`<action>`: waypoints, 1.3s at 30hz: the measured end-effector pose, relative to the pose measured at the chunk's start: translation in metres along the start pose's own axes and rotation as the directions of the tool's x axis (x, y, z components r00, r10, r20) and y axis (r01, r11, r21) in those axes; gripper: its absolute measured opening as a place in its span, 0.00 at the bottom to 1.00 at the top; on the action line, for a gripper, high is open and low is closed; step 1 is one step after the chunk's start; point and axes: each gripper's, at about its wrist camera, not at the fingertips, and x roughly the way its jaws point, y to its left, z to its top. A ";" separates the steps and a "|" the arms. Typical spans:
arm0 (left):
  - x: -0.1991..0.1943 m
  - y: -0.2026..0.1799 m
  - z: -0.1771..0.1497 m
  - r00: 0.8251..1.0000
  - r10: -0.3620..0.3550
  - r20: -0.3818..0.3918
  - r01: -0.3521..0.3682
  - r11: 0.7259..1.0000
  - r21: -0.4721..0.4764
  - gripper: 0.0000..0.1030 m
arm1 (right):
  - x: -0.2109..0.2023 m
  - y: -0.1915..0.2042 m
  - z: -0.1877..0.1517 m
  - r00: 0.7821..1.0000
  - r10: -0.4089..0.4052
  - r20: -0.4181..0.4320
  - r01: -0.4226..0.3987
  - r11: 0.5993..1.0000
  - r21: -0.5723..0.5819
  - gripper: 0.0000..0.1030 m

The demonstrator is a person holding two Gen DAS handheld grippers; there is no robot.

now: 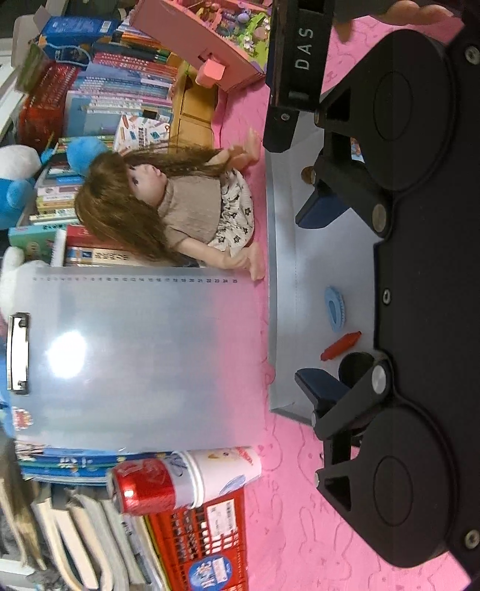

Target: Organize rigid objects

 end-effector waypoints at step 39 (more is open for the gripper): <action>-0.120 -0.010 -0.106 0.991 0.095 0.092 -0.097 0.995 0.023 0.83 | -0.101 0.011 -0.085 0.996 -0.016 0.083 0.026 0.993 -0.117 1.00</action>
